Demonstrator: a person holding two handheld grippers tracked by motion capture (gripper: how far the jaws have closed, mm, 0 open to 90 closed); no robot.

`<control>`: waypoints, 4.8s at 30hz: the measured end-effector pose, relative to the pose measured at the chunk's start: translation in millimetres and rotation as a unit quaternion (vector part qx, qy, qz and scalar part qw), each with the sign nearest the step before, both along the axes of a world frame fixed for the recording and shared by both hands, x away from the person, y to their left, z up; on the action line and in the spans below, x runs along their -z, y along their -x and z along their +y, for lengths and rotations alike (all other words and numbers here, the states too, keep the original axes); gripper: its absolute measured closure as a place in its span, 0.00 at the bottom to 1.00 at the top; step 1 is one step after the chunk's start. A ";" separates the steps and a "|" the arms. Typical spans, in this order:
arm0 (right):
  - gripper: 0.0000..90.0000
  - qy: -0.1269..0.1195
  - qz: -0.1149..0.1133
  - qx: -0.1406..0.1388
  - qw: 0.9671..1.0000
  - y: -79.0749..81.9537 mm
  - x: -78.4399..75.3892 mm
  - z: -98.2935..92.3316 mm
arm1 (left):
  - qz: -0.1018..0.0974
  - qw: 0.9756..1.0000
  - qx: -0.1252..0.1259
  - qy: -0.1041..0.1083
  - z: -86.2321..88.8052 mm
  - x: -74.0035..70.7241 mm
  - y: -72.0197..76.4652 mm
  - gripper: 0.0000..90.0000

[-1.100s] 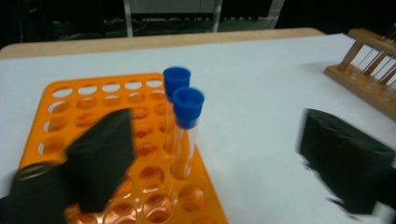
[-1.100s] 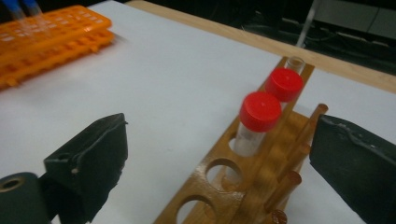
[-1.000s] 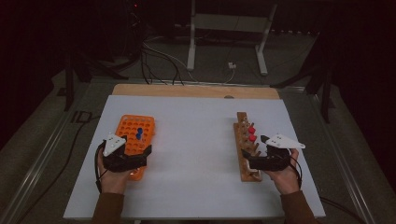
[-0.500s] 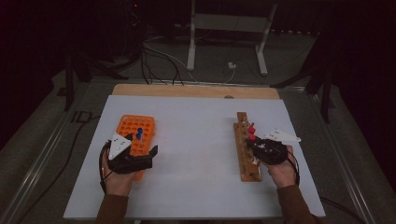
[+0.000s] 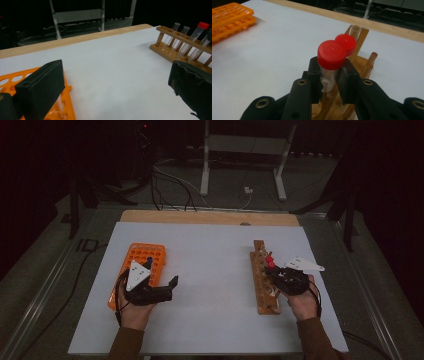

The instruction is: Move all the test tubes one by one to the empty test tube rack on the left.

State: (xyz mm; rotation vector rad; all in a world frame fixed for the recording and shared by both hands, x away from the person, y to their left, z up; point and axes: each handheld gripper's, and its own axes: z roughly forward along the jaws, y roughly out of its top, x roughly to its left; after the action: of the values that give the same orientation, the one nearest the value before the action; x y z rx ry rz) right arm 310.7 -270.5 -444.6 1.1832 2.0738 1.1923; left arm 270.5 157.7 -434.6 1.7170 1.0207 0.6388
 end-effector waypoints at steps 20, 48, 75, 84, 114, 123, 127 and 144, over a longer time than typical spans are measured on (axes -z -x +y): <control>0.83 0.003 -0.045 -0.018 0.999 11.3 -46.0 -2.1 | -0.014 0.999 0.032 0.009 -28.8 -10.0 -6.5 0.01; 0.83 -0.004 -0.040 -0.087 0.995 18.0 -43.0 46.6 | -0.027 0.994 0.107 -0.007 -99.6 -4.9 -11.2 0.05; 0.83 -0.019 -0.027 -0.137 0.990 19.5 -40.0 89.5 | -0.017 0.989 0.138 -0.044 -149.3 9.3 -9.5 0.55; 0.83 -0.020 -0.025 -0.144 0.989 19.7 -39.3 92.6 | -0.020 0.987 0.151 -0.042 -149.5 9.2 -8.6 0.78; 0.13 -0.024 -0.025 -0.087 0.996 20.5 -27.3 58.3 | -0.005 0.993 0.118 -0.026 -117.1 11.3 -12.5 0.84; 0.06 -0.022 -0.023 -0.071 0.997 22.1 -19.3 39.2 | -0.008 0.994 0.110 -0.023 -104.8 10.0 -12.0 0.84; 0.03 -0.021 -0.023 -0.062 0.998 22.3 -16.2 33.5 | -0.008 0.994 0.104 -0.022 -98.8 9.9 -11.3 0.84; 0.02 -0.019 -0.020 -0.039 0.999 22.8 -11.1 20.7 | -0.012 0.997 0.078 -0.020 -65.0 6.5 -4.6 0.84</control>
State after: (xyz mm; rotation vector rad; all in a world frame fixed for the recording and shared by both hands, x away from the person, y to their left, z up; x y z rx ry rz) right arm 287.9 -249.7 -433.5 1.0956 2.0929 1.2858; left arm 275.1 92.6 -441.1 1.7993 0.8535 0.5801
